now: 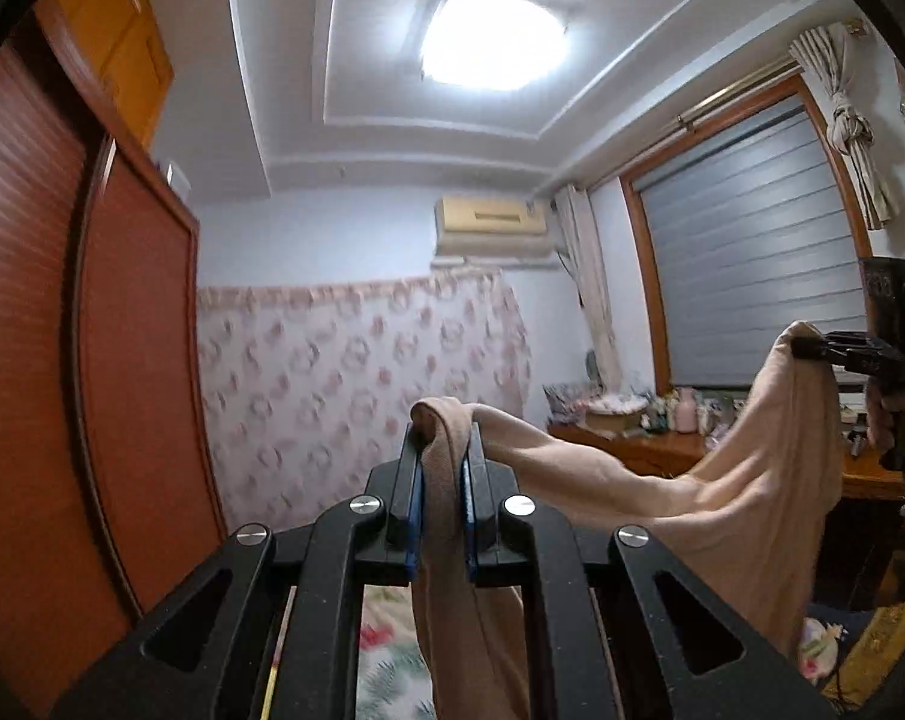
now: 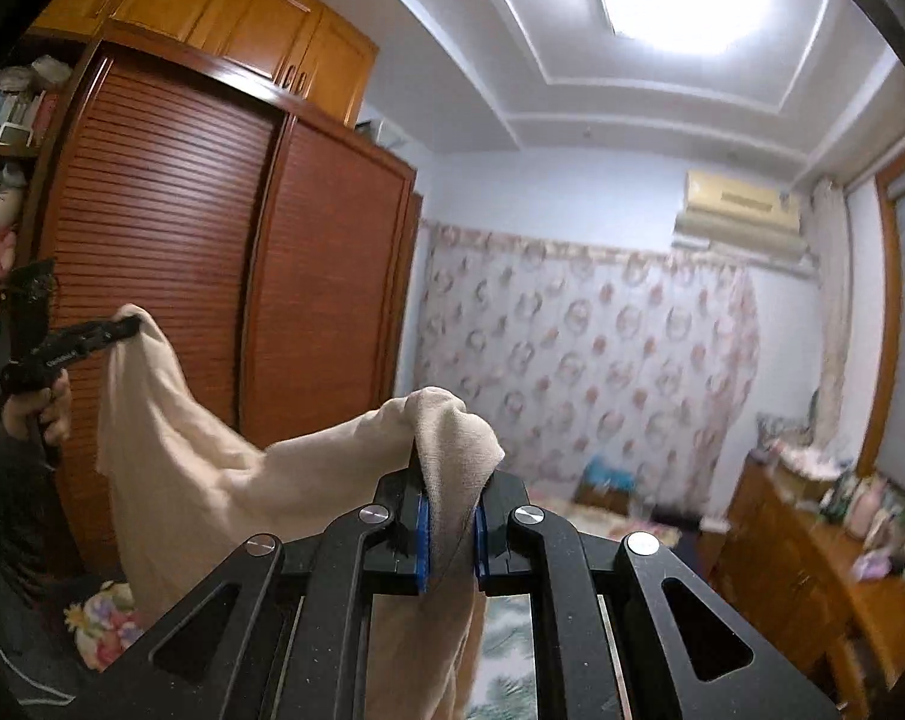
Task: Fold small clothes
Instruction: 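Lift the shirt high with both tools and shake it out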
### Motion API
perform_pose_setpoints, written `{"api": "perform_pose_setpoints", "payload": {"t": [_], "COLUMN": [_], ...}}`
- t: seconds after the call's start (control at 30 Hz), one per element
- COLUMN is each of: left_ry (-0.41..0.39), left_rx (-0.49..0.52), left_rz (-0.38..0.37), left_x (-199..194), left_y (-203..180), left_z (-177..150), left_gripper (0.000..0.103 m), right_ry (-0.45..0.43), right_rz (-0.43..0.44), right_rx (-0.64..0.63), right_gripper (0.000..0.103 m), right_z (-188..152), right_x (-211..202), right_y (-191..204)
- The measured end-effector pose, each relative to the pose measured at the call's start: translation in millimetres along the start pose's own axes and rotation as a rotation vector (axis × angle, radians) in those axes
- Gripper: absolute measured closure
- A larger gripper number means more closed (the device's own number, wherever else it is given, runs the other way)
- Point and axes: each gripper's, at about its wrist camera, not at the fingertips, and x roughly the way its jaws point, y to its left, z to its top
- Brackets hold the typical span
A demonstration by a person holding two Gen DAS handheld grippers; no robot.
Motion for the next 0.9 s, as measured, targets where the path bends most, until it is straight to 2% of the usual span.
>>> {"api": "perform_pose_setpoints", "payload": {"t": [0.13,0.27,0.37,0.47,0.57,0.77,0.9], "left_ry": [-0.035,-0.033,0.002,0.060,0.132,0.285,0.400], "left_rx": [0.010,0.004,0.013,0.002,0.011,0.007,-0.037], "left_rz": [0.036,0.053,0.078,0.073,0.084,0.107,0.112], "left_x": [6.3,20.0,45.5,75.3,117.3,214.4,272.5], "left_y": [9.8,22.6,25.6,27.8,29.6,35.1,44.0], "left_z": [22.9,27.5,19.4,1.4,-31.1,-134.9,-198.9], "left_gripper": [0.092,0.092,0.092,0.092,0.092,0.092,0.092], "right_ry": [-0.008,0.020,0.059,0.123,0.184,0.294,0.376], "right_rz": [-0.061,-0.113,-0.142,-0.159,-0.146,-0.099,-0.117], "right_rx": [-0.030,-0.049,-0.060,-0.065,-0.054,-0.022,0.007], "right_gripper": [0.093,0.093,0.093,0.093,0.093,0.093,0.093], "right_z": [25.1,32.4,21.2,3.3,-10.8,-90.3,-133.8], "right_x": [1.0,16.3,24.5,65.0,100.2,188.8,251.6], "right_y": [3.8,5.0,22.7,33.1,32.7,22.4,10.1]}}
